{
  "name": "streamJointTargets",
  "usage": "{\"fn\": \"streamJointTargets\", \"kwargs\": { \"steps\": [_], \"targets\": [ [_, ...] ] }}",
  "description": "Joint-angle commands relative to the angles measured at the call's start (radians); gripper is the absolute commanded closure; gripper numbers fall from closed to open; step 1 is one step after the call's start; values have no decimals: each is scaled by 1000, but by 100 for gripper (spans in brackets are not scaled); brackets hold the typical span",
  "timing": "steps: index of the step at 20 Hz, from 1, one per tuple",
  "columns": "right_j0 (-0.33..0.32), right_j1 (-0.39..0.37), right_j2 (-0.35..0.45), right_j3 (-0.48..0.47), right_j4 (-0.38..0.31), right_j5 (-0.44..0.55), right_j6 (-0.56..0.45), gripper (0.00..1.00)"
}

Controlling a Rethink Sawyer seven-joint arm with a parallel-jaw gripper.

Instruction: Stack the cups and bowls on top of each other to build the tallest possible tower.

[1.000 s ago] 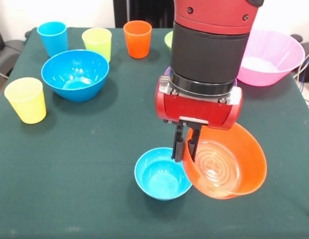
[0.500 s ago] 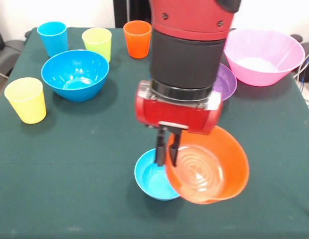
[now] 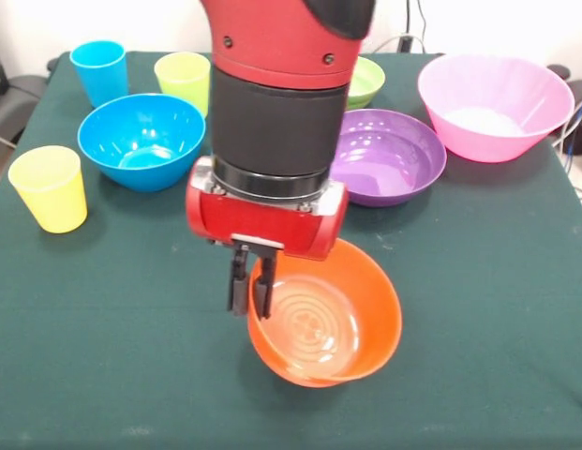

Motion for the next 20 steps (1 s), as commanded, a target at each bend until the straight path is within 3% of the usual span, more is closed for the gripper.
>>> {"fn": "streamJointTargets", "kwargs": {
  "steps": [1,20],
  "targets": [
    [-11,13,131,94,-87,-4,-318,100],
    [-30,-7,161,208,-150,-94,-257,100]
  ]
}}
